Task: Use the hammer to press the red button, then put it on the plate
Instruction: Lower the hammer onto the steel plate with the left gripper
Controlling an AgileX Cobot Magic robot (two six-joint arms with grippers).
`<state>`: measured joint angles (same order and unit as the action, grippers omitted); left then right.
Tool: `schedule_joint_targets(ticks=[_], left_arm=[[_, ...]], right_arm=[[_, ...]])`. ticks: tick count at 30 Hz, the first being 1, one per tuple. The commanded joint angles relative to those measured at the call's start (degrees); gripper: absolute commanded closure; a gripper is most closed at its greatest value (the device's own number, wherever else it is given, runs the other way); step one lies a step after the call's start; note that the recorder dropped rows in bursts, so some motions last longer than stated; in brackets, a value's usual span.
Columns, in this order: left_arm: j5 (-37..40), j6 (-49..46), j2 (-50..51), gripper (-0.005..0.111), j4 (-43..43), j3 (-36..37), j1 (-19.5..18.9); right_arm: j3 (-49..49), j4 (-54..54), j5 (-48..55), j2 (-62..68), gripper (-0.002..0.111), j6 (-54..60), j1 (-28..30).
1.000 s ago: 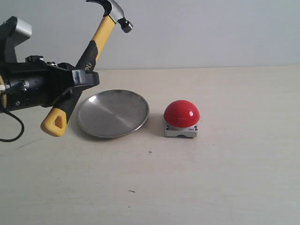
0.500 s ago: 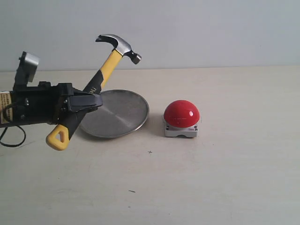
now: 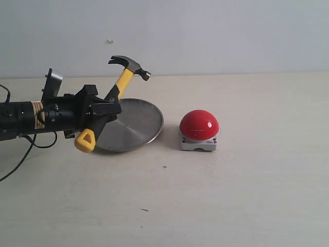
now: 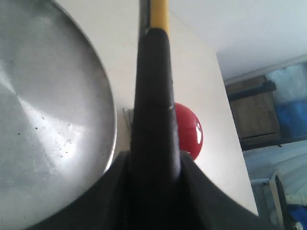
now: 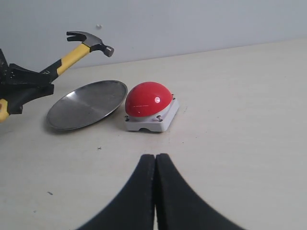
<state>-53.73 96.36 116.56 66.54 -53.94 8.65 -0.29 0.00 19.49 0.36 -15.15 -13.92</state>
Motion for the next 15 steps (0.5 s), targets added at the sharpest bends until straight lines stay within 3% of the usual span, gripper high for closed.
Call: schedule_joint_targets(ticks=[1, 6, 15], left_arm=[[-2.0, 2.3, 2.0, 0.107, -2.8, -1.6, -0.3], [-0.4, 3.2, 3.9, 0.107, -3.2, -1.6, -0.3], [-3.1, 10.5, 7.2, 0.107, 3.8, -7.4, -0.1]], right_arm=[[0.3, 0.0, -0.3, -0.4, 0.108, 0.4, -0.1], [0.3, 0.0, -0.3, -0.4, 0.108, 0.4, -0.1], [0.3, 0.0, -0.3, -0.4, 0.108, 0.4, -0.1]])
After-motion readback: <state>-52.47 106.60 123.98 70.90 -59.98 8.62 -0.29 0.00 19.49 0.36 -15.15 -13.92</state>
